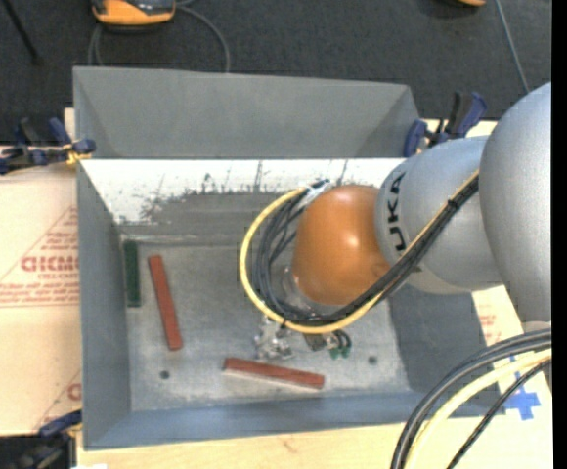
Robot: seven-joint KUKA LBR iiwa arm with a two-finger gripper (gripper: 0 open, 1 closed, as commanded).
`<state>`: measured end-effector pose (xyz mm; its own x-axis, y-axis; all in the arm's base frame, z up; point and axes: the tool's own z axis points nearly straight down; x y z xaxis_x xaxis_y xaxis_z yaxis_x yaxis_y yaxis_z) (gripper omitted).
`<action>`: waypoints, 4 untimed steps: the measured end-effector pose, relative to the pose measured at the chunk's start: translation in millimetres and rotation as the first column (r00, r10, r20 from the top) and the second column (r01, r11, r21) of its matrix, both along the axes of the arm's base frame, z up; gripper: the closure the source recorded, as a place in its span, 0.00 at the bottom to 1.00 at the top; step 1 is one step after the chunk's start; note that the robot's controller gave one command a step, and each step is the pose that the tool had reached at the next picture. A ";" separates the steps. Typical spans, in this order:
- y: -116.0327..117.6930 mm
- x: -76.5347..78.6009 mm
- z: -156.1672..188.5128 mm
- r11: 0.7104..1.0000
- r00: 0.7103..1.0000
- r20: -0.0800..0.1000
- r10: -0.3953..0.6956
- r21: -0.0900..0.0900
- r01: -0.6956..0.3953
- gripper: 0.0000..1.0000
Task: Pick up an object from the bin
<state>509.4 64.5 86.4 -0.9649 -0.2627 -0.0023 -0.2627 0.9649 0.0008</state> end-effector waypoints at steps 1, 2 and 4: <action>0.1 0.5 0.3 1.000 1.000 0.001 -0.003 0.001 0.003 0.00; 0.1 0.5 0.3 1.000 1.000 0.001 -0.003 0.001 0.003 0.00; -81.7 46.4 -6.2 0.987 0.987 -0.008 0.163 -0.002 -0.163 1.00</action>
Offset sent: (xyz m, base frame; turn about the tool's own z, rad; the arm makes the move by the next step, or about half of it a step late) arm 0.0000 0.0000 0.0000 0.0000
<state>555.8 -17.2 80.1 -0.9093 -0.4161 0.0063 -0.4161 0.9093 0.0007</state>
